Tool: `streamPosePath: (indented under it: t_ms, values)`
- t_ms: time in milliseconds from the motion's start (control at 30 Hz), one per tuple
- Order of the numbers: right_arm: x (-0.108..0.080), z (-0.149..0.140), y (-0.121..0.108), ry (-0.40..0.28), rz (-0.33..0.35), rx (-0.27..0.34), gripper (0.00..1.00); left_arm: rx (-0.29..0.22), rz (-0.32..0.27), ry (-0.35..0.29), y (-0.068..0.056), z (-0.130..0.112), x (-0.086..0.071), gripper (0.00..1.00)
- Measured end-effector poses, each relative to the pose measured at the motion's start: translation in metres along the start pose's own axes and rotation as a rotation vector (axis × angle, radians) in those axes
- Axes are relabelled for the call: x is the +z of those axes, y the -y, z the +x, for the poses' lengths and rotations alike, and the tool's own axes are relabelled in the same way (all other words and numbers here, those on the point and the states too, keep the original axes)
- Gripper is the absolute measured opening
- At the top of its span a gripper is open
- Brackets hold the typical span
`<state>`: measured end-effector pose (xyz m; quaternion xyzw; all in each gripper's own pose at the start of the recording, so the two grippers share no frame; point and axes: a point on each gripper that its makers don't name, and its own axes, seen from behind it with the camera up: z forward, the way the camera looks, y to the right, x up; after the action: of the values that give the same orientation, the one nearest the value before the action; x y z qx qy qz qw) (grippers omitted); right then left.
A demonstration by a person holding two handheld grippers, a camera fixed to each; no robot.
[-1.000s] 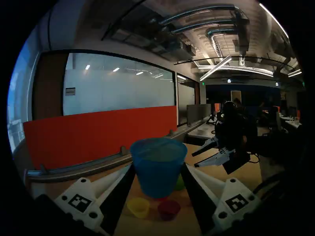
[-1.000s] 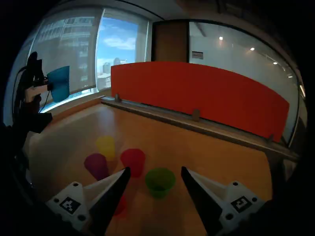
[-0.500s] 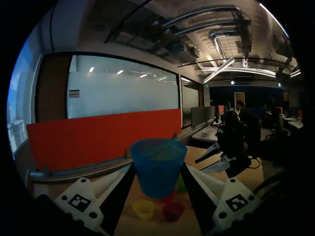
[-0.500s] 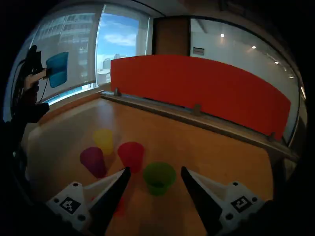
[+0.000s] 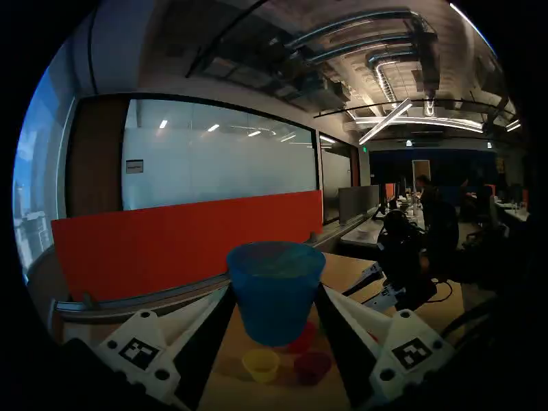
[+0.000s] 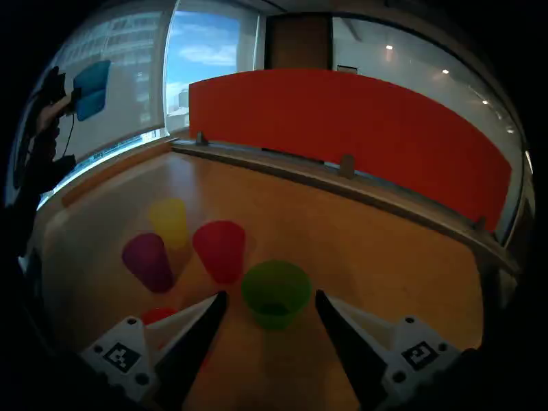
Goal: Pour water
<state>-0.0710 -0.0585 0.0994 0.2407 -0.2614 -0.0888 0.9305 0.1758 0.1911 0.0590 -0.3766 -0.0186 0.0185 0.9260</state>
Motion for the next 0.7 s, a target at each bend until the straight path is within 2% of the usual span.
streamPosePath:
  t_ms: [333, 700]
  values:
    - [0.018, -0.020, -0.006, 0.052, -0.008, -0.002, 1.00, 0.007, 0.010, 0.002, 0.005, -0.001, -0.001, 0.81]
    - [0.042, -0.028, -0.008, 0.084, 0.002, -0.002, 0.99, 0.003, 0.017, 0.006, 0.011, -0.005, 0.001, 0.81]
